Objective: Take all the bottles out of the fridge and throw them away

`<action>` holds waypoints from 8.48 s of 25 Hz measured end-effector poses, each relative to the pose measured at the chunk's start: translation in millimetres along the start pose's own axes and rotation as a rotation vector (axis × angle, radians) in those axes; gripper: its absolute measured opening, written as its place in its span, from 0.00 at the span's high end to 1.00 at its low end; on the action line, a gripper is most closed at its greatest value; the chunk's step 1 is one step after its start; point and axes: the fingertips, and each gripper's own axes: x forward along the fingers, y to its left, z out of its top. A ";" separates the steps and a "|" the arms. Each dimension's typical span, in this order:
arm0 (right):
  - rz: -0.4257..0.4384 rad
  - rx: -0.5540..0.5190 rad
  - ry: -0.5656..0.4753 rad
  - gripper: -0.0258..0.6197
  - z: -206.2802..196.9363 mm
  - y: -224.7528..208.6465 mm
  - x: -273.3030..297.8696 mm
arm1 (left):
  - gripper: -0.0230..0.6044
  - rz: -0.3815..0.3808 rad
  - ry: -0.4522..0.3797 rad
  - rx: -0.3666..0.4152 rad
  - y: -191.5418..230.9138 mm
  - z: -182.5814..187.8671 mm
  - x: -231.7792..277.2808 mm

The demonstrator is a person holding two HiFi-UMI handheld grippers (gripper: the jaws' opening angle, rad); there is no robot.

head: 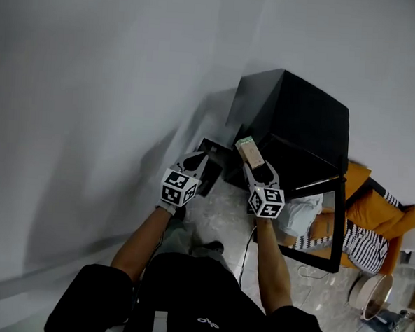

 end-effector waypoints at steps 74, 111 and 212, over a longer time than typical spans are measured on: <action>0.114 0.132 0.387 0.47 -367.6 5.6 175.1 | 0.97 0.037 0.219 -0.186 135.0 -325.5 126.7; -0.394 0.297 -0.075 0.95 -72.4 -140.7 -222.7 | 0.97 -0.410 0.132 -0.034 -245.3 -39.5 105.1; -0.717 0.216 0.087 0.56 -464.7 -359.0 64.9 | 0.97 -0.675 0.213 0.125 -169.8 -372.1 326.7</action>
